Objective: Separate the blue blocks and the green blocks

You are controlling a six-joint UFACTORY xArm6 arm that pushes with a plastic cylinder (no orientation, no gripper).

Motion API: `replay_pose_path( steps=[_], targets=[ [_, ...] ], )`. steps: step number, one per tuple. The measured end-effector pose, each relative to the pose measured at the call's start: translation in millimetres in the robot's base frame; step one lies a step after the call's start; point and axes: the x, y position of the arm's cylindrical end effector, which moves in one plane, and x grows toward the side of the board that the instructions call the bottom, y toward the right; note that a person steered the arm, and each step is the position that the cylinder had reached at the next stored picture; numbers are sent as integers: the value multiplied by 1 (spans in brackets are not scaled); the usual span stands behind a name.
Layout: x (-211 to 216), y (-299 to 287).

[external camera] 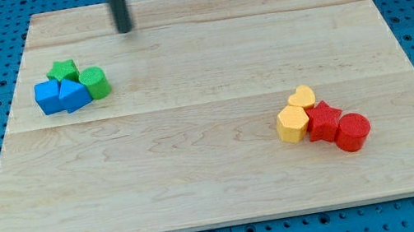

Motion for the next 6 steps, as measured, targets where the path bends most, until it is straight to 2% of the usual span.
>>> replay_pose_path(
  steps=[1,2,3,4,5,6],
  targets=[
    [33,-76],
    [75,-80],
    [110,-13],
    [140,11],
    [134,41],
    [104,21]
  ],
)
